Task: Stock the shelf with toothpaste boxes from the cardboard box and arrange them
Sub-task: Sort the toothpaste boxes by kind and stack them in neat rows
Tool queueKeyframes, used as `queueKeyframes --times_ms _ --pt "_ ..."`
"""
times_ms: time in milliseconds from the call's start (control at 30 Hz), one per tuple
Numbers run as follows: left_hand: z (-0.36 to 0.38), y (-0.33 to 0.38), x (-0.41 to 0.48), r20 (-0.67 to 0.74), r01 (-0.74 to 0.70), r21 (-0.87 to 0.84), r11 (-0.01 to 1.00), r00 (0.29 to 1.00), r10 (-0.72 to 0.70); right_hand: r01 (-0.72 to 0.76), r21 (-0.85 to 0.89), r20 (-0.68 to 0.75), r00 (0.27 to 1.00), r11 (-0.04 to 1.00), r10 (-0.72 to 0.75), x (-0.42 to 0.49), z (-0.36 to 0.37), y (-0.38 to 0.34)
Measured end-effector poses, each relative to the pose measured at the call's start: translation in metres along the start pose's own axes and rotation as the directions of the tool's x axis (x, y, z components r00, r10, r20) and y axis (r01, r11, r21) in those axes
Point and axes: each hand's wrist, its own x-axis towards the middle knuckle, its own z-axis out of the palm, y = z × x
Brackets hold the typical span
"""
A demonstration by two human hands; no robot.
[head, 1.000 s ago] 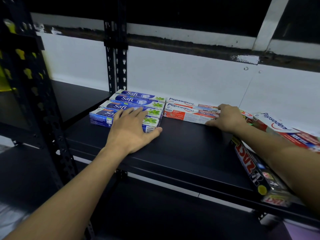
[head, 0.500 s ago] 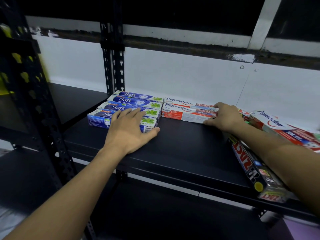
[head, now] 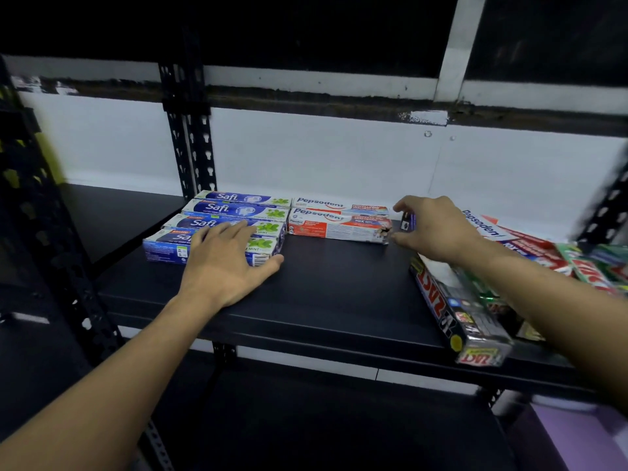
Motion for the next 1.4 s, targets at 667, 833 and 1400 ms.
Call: queueKeyframes --times_ms 667,833,1400 --pt "-0.015 0.131 -0.017 -0.159 -0.357 -0.299 0.885 0.933 0.322 -0.180 0.169 -0.169 0.963 0.969 0.209 -0.140 -0.050 0.084" --pt "-0.020 0.194 -0.039 0.302 -0.164 -0.613 0.773 0.855 0.421 -0.161 0.200 -0.254 0.944 0.966 0.210 -0.149 -0.036 0.088" --pt "0.004 0.237 -0.052 0.333 -0.163 -0.576 0.801 0.848 0.412 -0.137 0.312 -0.292 0.928 0.940 0.232 -0.155 -0.039 0.114"
